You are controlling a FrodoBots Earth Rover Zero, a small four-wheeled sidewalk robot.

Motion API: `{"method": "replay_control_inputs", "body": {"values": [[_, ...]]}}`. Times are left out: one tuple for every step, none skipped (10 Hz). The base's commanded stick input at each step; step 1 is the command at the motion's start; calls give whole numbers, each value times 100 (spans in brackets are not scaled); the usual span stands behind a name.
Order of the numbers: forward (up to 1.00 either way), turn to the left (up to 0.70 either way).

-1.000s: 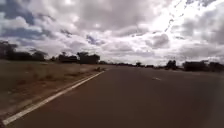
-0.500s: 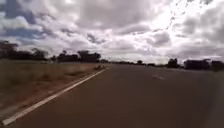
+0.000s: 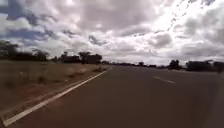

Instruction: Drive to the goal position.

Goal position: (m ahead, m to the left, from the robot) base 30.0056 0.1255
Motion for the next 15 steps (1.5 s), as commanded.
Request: {"method": "replay_control_inputs", "body": {"values": [[70, 0], [70, 0], [70, 0], [70, 0], [70, 0], [70, 0], [70, 0], [70, 0], [70, 0], [70, 0], [70, 0], [70, 0], [70, 0], [70, 0], [70, 0]]}}
